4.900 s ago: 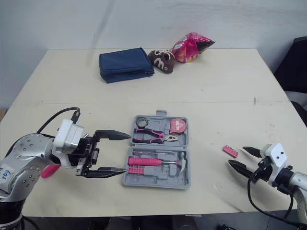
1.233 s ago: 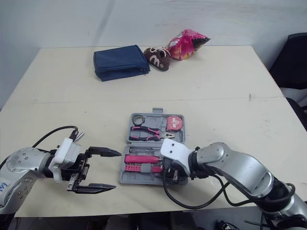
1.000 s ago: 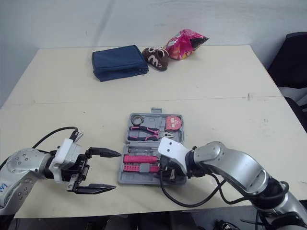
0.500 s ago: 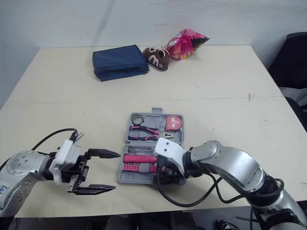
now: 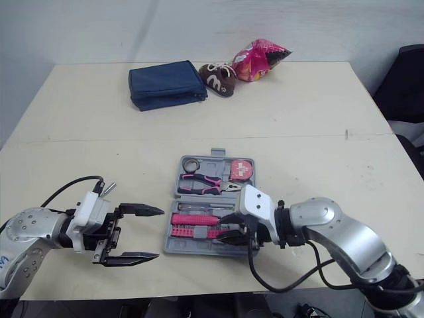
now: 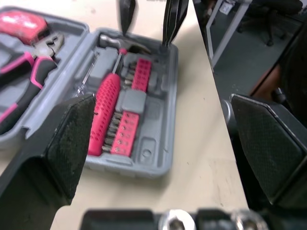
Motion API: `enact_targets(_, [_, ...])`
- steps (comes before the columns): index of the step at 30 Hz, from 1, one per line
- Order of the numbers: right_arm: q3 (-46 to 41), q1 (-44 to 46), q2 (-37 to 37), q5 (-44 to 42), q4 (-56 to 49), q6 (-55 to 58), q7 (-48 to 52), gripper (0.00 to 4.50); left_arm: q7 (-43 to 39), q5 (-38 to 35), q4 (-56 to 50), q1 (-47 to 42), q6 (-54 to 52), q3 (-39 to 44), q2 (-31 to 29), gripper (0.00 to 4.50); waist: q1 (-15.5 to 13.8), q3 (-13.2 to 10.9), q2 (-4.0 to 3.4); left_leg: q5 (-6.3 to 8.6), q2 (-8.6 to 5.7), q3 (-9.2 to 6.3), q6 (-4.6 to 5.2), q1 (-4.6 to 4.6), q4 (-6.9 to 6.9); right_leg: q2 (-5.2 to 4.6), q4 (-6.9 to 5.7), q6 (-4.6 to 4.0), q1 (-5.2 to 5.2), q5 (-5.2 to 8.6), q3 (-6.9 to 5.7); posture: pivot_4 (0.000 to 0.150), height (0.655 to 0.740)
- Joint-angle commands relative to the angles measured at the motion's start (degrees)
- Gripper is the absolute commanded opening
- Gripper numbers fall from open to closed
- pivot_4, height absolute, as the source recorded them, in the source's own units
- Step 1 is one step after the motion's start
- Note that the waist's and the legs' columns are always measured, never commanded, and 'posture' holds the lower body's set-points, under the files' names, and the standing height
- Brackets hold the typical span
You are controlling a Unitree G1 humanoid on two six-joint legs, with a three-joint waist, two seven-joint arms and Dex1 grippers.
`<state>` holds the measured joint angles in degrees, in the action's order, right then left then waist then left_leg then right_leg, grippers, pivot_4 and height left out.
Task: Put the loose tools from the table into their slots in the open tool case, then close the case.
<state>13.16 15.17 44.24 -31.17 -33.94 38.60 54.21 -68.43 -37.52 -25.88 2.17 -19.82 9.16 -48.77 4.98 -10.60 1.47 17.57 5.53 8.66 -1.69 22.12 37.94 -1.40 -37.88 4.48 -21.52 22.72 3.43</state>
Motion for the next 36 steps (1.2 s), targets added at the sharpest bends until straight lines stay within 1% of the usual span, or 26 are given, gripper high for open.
enact_targets(1, [0.82, -1.22, -1.84, 3.61, 1.60, -7.84, 1.17, 0.04, -0.39, 0.46, 0.02, -0.12, 0.94, -0.13, 0.24, 4.50, -0.04, 0.00, 0.00, -0.01, 0.01, 0.00, 0.00, 0.00, 0.04, 0.02, -0.05, 0.00, 0.00, 0.00, 0.00, 0.150, 0.7400])
enact_targets(4, [4.22, -1.42, -1.36, 9.13, 4.39, -12.22, 2.59, 0.04, -0.95, 0.82, 0.63, -0.53, 1.24, -0.15, 0.10, 4.50, -0.19, 0.00, 0.00, -0.07, 0.00, -0.04, 0.03, -0.02, 0.06, 0.01, -0.11, 0.00, 0.01, -0.01, -0.02, 0.150, 0.7400])
enact_targets(9, [7.13, -1.42, -1.10, 13.85, 7.83, -15.08, 4.18, 0.04, -1.40, 1.09, 1.41, -1.25, 1.38, -0.08, -0.02, 4.50, -0.24, 0.00, 0.00, -0.09, -0.04, -0.04, 0.06, -0.02, 0.12, -0.02, -0.12, 0.02, 0.03, -0.03, -0.02, 0.150, 0.7400])
enact_targets(12, [7.35, -2.17, -1.10, 15.27, 8.81, -13.76, 3.19, 0.04, -1.66, 1.27, 1.17, -0.88, 1.48, 0.11, -0.03, 4.50, -0.26, 0.00, 0.00, -0.09, -0.03, -0.04, 0.06, -0.02, 0.11, -0.01, -0.12, 0.02, 0.03, -0.03, -0.02, 0.150, 0.7400])
enact_targets(17, [8.75, -2.12, 0.05, 16.22, 7.73, -7.38, 2.71, 0.04, -1.78, 1.50, 1.14, -0.45, 1.71, 0.54, -0.07, 4.50, -0.32, 0.01, 0.02, -0.09, -0.04, -0.05, 0.06, -0.05, 0.14, -0.04, -0.16, 0.02, 0.07, -0.03, -0.02, 0.150, 0.7400])
enact_targets(19, [9.55, -2.44, -0.56, 16.53, 8.27, -7.00, 2.34, 0.04, -1.60, 1.83, 1.34, -0.42, 2.08, 0.49, 0.09, 4.50, -0.35, 0.08, 0.12, -0.09, -0.05, -0.05, 0.07, -0.07, 0.15, -0.05, -0.17, 0.03, 0.09, -0.04, -0.02, 0.150, 0.7400])
enact_targets(21, [9.49, -3.06, -1.38, 16.86, 9.63, -9.00, 2.14, 0.04, -1.15, 2.22, 1.50, -0.44, 2.48, 0.21, 0.53, 4.50, -0.36, 0.12, 0.18, -0.09, -0.04, -0.07, 0.07, -0.11, 0.15, -0.04, -0.18, 0.02, 0.14, -0.04, -0.04, 0.150, 0.7400])
enact_targets(24, [6.53, -4.27, -2.92, 14.47, 9.51, -14.53, 3.51, 0.04, -0.66, 2.88, 1.92, -0.55, 3.27, -0.05, 1.10, 4.50, -0.33, 0.13, 0.20, -0.10, -0.04, -0.08, 0.08, -0.24, 0.14, -0.04, -0.17, 0.01, 0.28, -0.05, -0.04, 0.150, 0.7400])
enact_targets(25, [3.66, -5.04, -4.31, 12.24, 8.98, -17.45, 3.72, 0.04, -0.45, 2.84, 2.39, -0.41, 3.41, 0.56, 1.21, 4.50, -0.27, 0.12, 0.20, -0.10, -0.04, -0.06, 0.08, -0.30, 0.14, -0.04, -0.17, 0.01, 0.34, -0.05, -0.03, 0.150, 0.7400])
enact_targets(27, [-2.71, -7.01, -6.63, 6.52, 7.75, -27.32, 7.70, 0.04, -0.62, 2.21, 3.26, 0.82, 2.90, 2.74, 0.51, 4.50, -0.38, 0.08, 0.18, -0.09, -0.04, -0.05, 0.08, -0.47, 0.08, -0.01, -0.11, 0.01, 0.52, -0.05, -0.03, 0.150, 0.7400])
enact_targets(28, [-5.18, -8.01, -7.44, 5.63, 7.90, -30.96, 8.20, 0.04, -0.68, 1.99, 3.63, 1.55, 2.60, 3.88, 0.05, 4.50, -0.25, 0.04, 0.12, -0.09, -0.04, -0.05, 0.08, -0.47, 0.04, 0.00, -0.10, 0.00, 0.52, -0.04, -0.03, 0.150, 0.7400])
enact_targets(30, [-12.46, -11.32, -5.73, 0.80, 7.21, -29.96, 9.14, 0.04, -0.37, 2.27, 5.47, 4.04, 2.90, 7.85, -0.68, 4.50, -0.24, 0.03, 0.12, -0.09, -0.04, -0.02, 0.08, -0.49, 0.02, 0.02, -0.10, 0.00, 0.52, -0.04, -0.02, 0.150, 0.7400])
enact_targets(31, [-16.53, -13.37, -3.75, -3.50, 6.75, -27.49, 10.67, 0.04, -0.17, 2.25, 6.86, 5.36, 2.65, 9.86, -0.91, 4.50, -0.31, 0.03, 0.12, -0.08, -0.03, -0.03, 0.08, -0.49, 0.02, 0.01, -0.08, 0.00, 0.54, -0.04, -0.02, 0.150, 0.7400])
enact_targets(34, [-24.60, -17.98, 0.03, -5.56, 8.00, -29.01, 13.80, 0.98, 1.01, 3.56, 11.60, 7.13, 4.68, 14.07, -0.37, 4.50, -0.56, -0.03, 0.17, 0.04, -0.08, -0.06, 0.19, -0.69, 0.00, -0.07, 0.07, 0.01, 0.81, -0.04, -0.05, 0.150, 0.7400])
enact_targets(36, [-29.39, -20.44, 1.38, -3.94, 10.91, -33.18, 15.85, 2.00, 1.89, 4.26, 15.84, 7.45, 6.31, 17.21, 0.04, 4.50, -0.73, -0.04, 0.21, 0.06, -0.07, -0.09, 0.21, -0.86, 0.00, -0.07, 0.11, 0.00, 1.00, -0.04, -0.08, 0.150, 0.7400])
